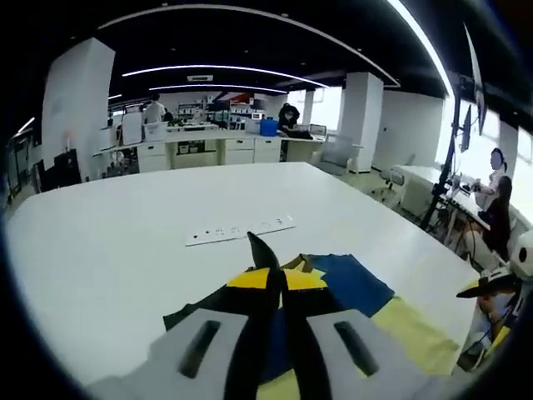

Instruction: Fold the garment on the visible template until the final outline fits inside the template.

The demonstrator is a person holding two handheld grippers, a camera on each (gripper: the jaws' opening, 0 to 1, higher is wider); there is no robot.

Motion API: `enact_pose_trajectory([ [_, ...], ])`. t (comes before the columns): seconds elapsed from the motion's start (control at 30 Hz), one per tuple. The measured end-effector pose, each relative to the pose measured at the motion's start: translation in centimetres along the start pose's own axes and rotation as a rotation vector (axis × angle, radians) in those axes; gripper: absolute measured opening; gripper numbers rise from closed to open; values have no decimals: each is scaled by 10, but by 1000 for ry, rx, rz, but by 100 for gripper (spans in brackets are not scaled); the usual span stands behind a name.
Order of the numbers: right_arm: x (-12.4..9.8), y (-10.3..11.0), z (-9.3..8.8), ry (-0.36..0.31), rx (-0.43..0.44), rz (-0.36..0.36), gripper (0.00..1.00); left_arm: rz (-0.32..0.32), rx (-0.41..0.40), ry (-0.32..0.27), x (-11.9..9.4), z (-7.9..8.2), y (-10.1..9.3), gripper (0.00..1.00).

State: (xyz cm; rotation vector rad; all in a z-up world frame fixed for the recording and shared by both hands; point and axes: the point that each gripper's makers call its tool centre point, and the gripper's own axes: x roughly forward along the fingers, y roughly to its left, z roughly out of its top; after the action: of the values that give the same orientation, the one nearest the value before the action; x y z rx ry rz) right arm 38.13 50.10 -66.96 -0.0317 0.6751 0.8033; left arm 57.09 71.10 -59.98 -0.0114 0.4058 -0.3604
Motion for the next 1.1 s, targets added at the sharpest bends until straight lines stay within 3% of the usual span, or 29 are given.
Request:
enact_pose_trajectory([
  [0.27,-9,-12,1,-13,28,-41,98,-40,2,12,21,-2,-22,1],
  [0.9,-6,-13,-16,6,71,-50,98,-105,-35,26,48,-5,-63,1],
  [1.1,-5,-11,-19,8,84,-47,98,-137,-15,26,56,-2,-81,1],
])
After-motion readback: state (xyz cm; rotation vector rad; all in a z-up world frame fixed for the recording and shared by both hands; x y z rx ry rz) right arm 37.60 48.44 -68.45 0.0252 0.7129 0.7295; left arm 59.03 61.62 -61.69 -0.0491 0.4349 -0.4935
